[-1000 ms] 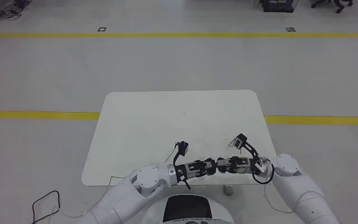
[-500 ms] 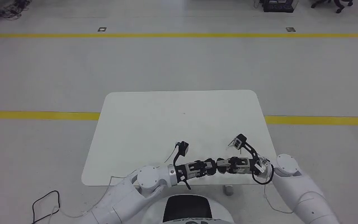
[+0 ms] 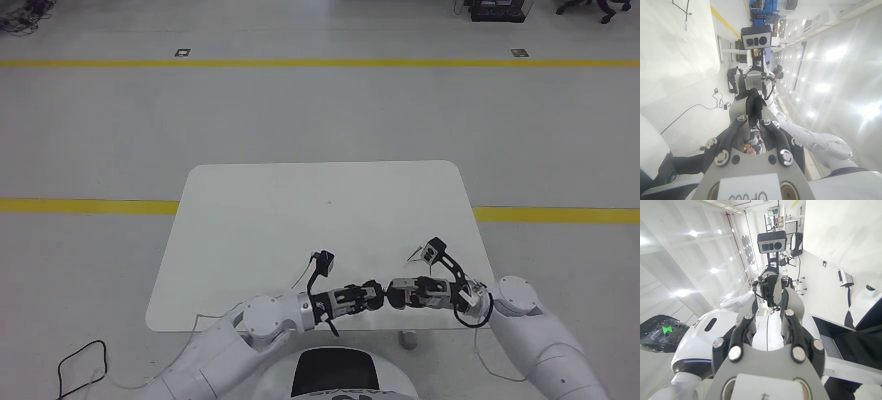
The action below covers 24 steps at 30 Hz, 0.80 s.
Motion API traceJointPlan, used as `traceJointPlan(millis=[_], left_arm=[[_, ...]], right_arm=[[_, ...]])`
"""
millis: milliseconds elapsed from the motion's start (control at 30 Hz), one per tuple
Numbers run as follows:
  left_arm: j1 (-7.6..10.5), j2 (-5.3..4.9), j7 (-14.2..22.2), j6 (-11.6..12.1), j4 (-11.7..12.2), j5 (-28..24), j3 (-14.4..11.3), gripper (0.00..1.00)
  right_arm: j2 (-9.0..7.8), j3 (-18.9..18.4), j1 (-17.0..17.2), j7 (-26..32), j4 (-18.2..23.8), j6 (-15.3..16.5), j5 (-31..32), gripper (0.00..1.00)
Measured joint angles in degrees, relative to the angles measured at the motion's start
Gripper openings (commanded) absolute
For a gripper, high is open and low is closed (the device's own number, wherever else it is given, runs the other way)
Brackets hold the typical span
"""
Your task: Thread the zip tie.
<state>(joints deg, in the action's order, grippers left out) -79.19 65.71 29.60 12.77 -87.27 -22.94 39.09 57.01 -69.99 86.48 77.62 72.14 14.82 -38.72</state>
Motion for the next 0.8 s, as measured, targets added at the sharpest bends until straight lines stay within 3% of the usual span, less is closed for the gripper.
traceJointPlan(millis=[233, 600, 800], left_arm=[[-0.58, -0.73, 0.2, 0.1, -1.6, 4.4, 0.7, 0.0], [-0.41, -0.78, -0.2, -0.4, -1.9, 6.0, 0.5, 0.0], [-1.15, -2.07, -1.0, -1.2, -4.2, 9.2, 3.8, 0.0]], right_arm=[[-0.15, -0.8, 0.6, -0.3, 0.3, 0.0, -0.7, 1.0], [-0.15, -0.8, 0.5, -0.3, 0.2, 0.0, -0.7, 1.0], [-0.15, -0.8, 0.5, -0.3, 0.2, 0.0, -0.7, 1.0]])
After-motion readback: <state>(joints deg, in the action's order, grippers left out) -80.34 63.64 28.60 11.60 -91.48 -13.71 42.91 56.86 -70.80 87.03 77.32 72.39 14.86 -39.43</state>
